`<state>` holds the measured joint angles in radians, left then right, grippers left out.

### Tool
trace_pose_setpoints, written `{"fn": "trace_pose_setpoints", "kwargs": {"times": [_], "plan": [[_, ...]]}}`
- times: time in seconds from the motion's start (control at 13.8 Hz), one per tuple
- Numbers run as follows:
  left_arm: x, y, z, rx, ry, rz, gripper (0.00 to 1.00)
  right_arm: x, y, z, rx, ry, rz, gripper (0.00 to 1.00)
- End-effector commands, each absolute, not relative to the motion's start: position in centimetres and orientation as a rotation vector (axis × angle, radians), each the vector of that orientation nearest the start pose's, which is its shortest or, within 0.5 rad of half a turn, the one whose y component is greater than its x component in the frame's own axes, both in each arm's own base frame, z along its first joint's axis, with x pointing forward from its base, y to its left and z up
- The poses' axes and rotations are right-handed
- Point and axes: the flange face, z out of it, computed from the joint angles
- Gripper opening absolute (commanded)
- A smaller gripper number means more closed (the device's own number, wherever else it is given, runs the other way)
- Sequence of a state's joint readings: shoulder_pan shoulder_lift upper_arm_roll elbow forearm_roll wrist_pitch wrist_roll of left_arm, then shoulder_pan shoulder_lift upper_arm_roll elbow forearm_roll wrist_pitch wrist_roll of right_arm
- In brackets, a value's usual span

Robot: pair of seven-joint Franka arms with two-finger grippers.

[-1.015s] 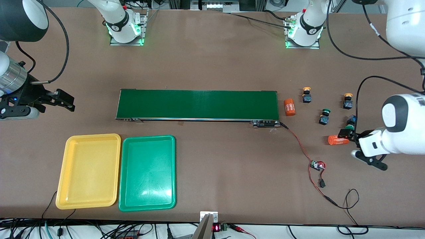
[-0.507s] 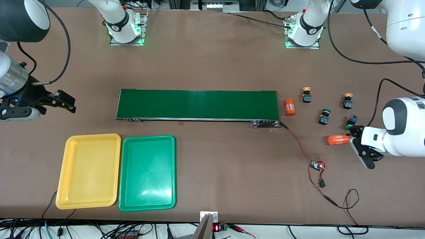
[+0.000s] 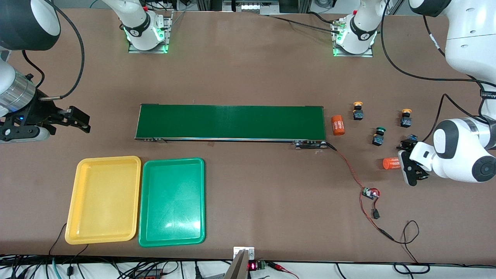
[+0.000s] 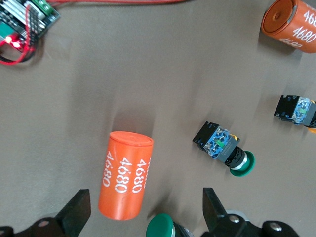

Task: Sort buttons by color to trays
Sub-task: 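Grasp the orange cylinder with the left gripper and lift it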

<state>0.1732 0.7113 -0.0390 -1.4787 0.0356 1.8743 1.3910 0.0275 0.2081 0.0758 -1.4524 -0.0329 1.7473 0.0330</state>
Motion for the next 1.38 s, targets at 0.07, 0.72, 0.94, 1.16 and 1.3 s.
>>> {"fn": "trace_pose_setpoints", "kwargs": {"times": [0.07, 0.72, 0.94, 1.16, 1.3], "plan": [[66.9, 10.7, 22.2, -2.566, 2.071, 0.252, 1.00, 63.5, 6.5, 57.6, -3.150, -0.146, -0.151, 1.00], [64.8, 11.3, 17.9, -2.512, 2.086, 0.174, 1.00, 63.5, 6.0, 57.6, -3.154, -0.140, -0.151, 1.00], [64.3, 11.4, 17.0, -2.489, 2.073, 0.127, 0.89, 63.5, 6.3, 57.6, -3.155, -0.145, -0.151, 1.00], [64.8, 10.8, 18.6, -2.475, 2.078, 0.095, 0.25, 63.6, 6.0, 57.6, -3.153, -0.140, -0.158, 1.00], [65.2, 10.5, 21.2, -2.448, 2.082, 0.083, 0.03, 63.6, 6.1, 57.5, -3.153, -0.142, -0.158, 1.00]]}}
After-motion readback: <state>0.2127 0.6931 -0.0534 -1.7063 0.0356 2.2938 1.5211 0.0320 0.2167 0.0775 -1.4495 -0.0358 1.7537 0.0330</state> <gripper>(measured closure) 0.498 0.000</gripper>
